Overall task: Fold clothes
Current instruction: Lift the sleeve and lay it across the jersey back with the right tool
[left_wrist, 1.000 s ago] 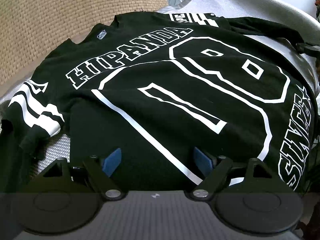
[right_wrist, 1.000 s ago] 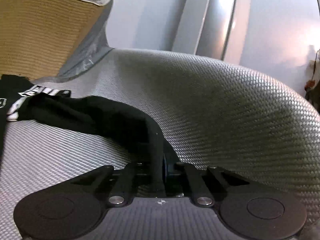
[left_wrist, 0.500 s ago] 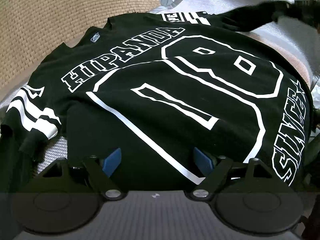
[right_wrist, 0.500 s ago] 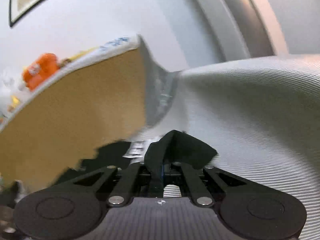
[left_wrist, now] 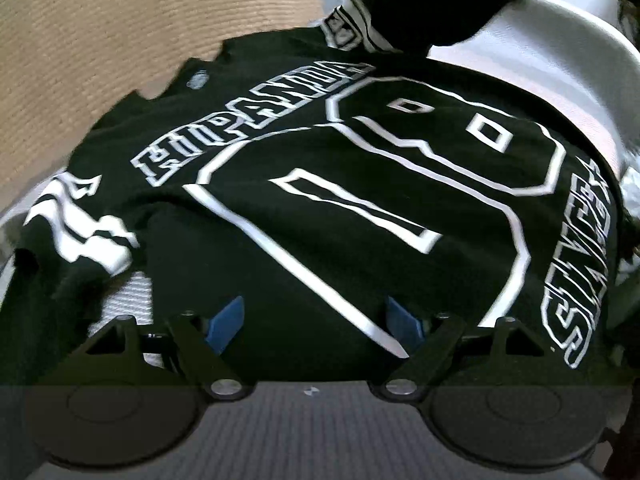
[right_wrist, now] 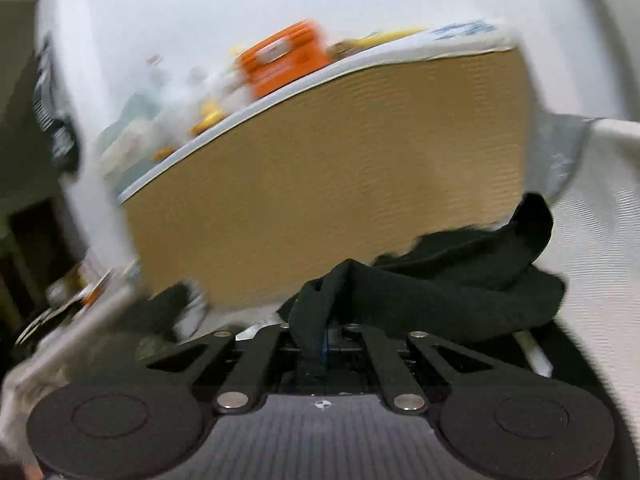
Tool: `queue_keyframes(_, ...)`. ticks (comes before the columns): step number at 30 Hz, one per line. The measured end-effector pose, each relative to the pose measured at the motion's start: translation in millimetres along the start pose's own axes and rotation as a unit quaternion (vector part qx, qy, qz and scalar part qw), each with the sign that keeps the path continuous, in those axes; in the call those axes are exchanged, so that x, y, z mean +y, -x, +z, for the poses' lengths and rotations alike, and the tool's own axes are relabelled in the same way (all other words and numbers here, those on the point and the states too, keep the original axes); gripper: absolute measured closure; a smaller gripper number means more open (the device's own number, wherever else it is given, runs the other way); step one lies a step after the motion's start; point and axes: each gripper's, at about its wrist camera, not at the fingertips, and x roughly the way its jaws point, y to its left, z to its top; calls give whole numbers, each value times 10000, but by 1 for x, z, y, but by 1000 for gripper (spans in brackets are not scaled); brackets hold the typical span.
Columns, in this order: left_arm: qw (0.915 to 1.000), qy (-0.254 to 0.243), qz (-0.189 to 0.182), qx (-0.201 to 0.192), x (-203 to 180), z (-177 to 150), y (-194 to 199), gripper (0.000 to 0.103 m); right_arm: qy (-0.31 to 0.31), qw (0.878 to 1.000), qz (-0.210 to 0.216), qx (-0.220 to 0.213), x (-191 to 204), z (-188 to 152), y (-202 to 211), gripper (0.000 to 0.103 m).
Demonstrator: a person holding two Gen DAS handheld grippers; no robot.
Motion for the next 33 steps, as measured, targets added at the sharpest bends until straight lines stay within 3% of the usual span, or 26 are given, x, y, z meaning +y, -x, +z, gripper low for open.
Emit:
queue_keyframes(7,9939,897,633,-115,32,-6,11,23,261,9945,470,901,33,-44,-30,101)
queue_keyframes(13,9946,823,627,-107,31,-5,13,23,410,9863,281,1570,38,-82,-44,101)
queue_keyframes(33,9929,975,662,-144,40,-9,20,23,708,9773,83,1994,56,-119,-54,99)
